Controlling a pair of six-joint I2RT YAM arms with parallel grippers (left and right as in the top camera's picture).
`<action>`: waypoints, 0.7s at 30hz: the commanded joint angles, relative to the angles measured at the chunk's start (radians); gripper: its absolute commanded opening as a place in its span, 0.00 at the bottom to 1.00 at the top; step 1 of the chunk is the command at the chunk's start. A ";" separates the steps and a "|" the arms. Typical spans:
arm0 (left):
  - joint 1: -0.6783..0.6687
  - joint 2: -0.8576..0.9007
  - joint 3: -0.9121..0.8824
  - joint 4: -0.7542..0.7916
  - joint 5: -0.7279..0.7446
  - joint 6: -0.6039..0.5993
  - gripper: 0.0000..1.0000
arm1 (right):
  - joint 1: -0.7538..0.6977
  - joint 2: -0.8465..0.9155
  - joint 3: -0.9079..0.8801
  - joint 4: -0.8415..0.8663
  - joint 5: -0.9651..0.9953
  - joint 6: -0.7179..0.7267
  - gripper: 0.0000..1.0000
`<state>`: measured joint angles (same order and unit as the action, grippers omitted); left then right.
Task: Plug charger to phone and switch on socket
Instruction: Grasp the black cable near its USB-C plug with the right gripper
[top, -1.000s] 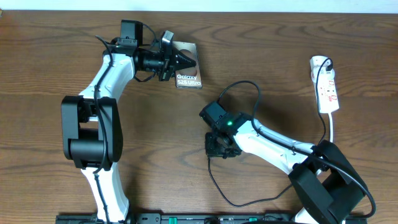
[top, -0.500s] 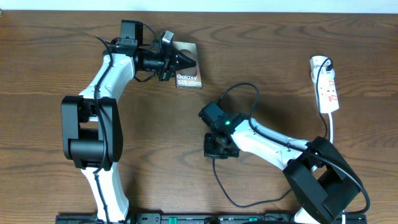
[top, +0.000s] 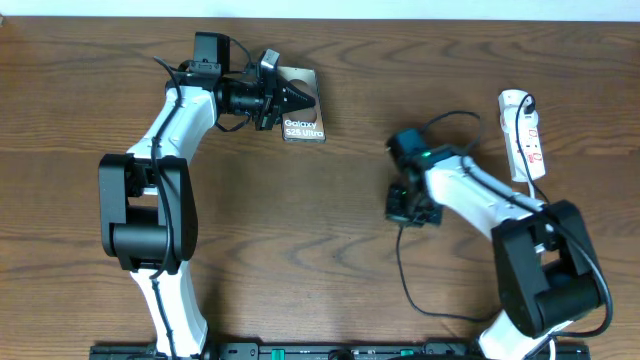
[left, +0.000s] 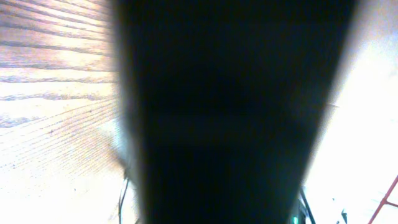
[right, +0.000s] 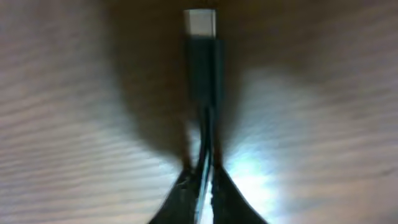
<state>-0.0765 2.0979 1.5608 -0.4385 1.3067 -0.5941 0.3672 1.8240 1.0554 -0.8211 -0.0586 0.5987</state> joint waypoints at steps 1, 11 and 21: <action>0.000 -0.044 0.008 0.001 0.043 0.018 0.08 | -0.045 0.019 0.005 0.001 -0.028 -0.077 0.20; 0.000 -0.044 0.008 0.001 0.043 0.027 0.07 | -0.059 0.020 -0.001 0.014 -0.023 -0.006 0.33; 0.000 -0.044 0.008 0.001 0.043 0.026 0.08 | -0.044 0.020 -0.007 0.025 -0.030 0.060 0.23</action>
<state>-0.0765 2.0979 1.5608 -0.4385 1.3067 -0.5934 0.3176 1.8240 1.0580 -0.7937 -0.0814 0.6277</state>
